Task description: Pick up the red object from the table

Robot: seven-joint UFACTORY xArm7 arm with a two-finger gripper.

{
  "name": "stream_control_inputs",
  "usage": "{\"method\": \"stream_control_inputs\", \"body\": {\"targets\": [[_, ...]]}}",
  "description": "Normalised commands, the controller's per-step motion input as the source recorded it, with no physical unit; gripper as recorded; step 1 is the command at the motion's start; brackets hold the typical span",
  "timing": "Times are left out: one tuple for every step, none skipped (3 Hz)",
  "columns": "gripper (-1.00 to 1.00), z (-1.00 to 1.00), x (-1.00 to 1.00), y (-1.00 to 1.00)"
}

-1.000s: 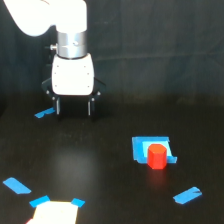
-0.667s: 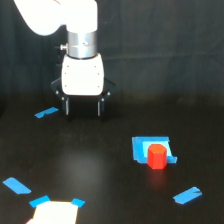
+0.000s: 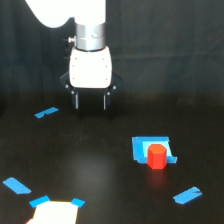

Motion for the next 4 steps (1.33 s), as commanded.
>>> {"method": "stream_control_inputs", "body": {"targets": [[-1.0, 0.7, 1.0, -1.0], [0.78, -1.0, -0.71, -0.42], [1.0, -1.0, -0.17, -0.93], [1.0, -1.0, -0.96, 0.57]]}}
